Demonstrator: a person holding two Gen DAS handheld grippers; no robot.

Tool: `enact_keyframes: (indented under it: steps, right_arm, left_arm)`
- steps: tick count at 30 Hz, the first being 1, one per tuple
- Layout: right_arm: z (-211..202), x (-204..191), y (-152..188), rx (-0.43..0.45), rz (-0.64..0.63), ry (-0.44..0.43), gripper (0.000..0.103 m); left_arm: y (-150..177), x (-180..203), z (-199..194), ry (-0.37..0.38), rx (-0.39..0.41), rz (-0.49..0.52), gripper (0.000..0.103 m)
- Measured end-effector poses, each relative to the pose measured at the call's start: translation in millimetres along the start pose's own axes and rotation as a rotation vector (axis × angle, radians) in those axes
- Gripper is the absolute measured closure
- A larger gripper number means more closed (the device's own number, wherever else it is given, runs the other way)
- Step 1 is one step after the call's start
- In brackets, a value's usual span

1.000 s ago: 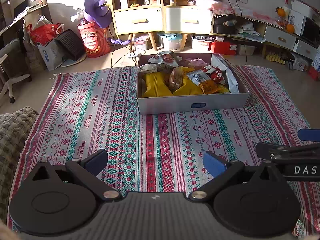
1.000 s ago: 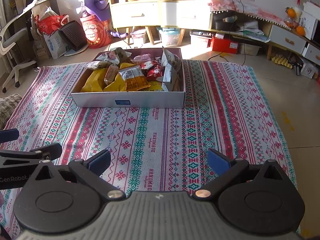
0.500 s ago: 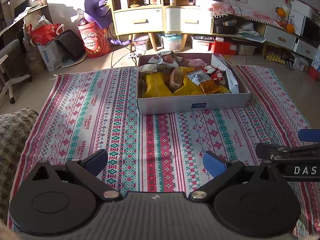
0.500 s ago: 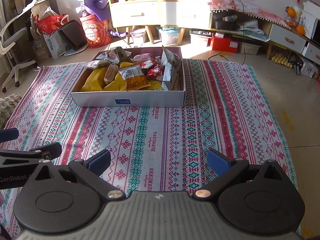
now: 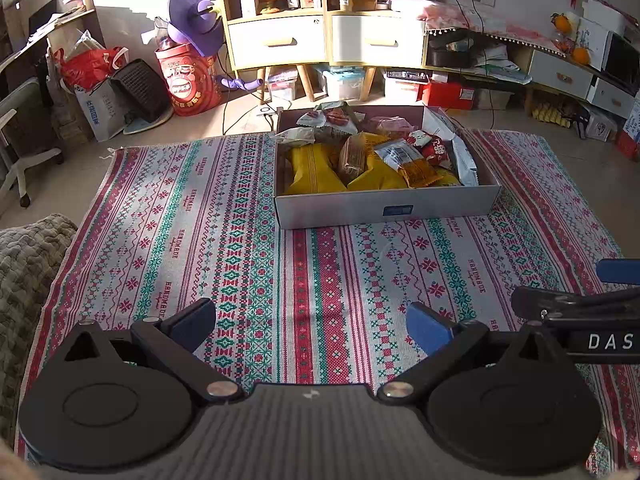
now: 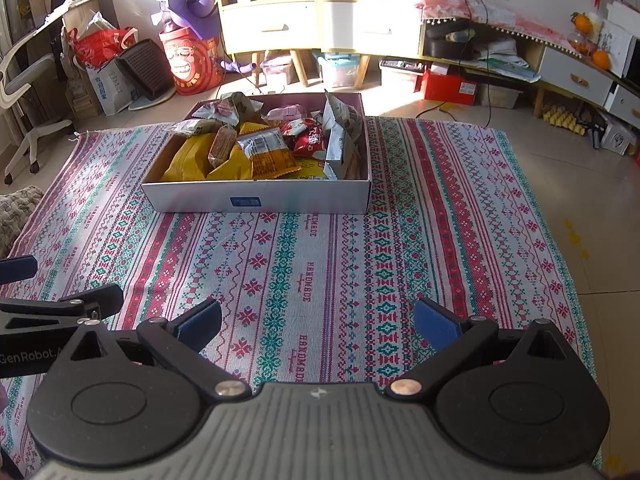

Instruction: Organize snacks

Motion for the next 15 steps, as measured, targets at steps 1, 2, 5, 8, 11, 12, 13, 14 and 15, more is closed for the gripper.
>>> enact_keyframes:
  steps: [1, 2, 5, 8, 11, 12, 13, 14, 15]
  right_arm:
    - [0.0, 0.0, 0.2, 0.0, 0.0, 0.0, 0.001]
    - [0.0, -0.1, 0.2, 0.0, 0.0, 0.0, 0.001]
    - [0.1, -0.1, 0.1, 0.0, -0.001, 0.0, 0.001]
    - [0.1, -0.2, 0.2, 0.0, 0.0, 0.001, 0.001]
    - [0.2, -0.3, 0.1, 0.0, 0.0, 0.0, 0.001]
    - [0.2, -0.3, -0.1, 0.0, 0.0, 0.001, 0.001]
    - [0.3, -0.3, 0.0, 0.0, 0.0, 0.001, 0.001]
    - [0.5, -0.2, 0.2, -0.001, -0.001, 0.002, 0.001]
    - [1.2, -0.4, 1.0, 0.001, -0.002, 0.004, 0.0]
  left_arm:
    - [0.0, 0.0, 0.0, 0.0, 0.0, 0.0, 0.0]
    - [0.0, 0.0, 0.0, 0.0, 0.0, 0.0, 0.0]
    - [0.0, -0.1, 0.0, 0.0, 0.0, 0.0, 0.0]
    - [0.1, -0.2, 0.1, 0.0, 0.0, 0.0, 0.0]
    - [0.1, -0.2, 0.0, 0.0, -0.001, 0.0, 0.0]
    - [0.1, -0.2, 0.2, 0.0, 0.0, 0.0, 0.0]
    - [0.1, -0.2, 0.3, 0.0, -0.001, 0.001, 0.0]
    - [0.7, -0.5, 0.7, 0.0, -0.003, 0.001, 0.0]
    - [1.8, -1.3, 2.0, -0.001, -0.005, 0.001, 0.0]
Point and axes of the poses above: each gripper's, at about its wrist camera, not at the fingertips, and z roughly the way its jaws point, x to its right, y to its underside, the point moved 10 cm from there along z, roughly the way its jaws point, and after that the axes turned 8 degrees about -z, right-handed, at the moved point
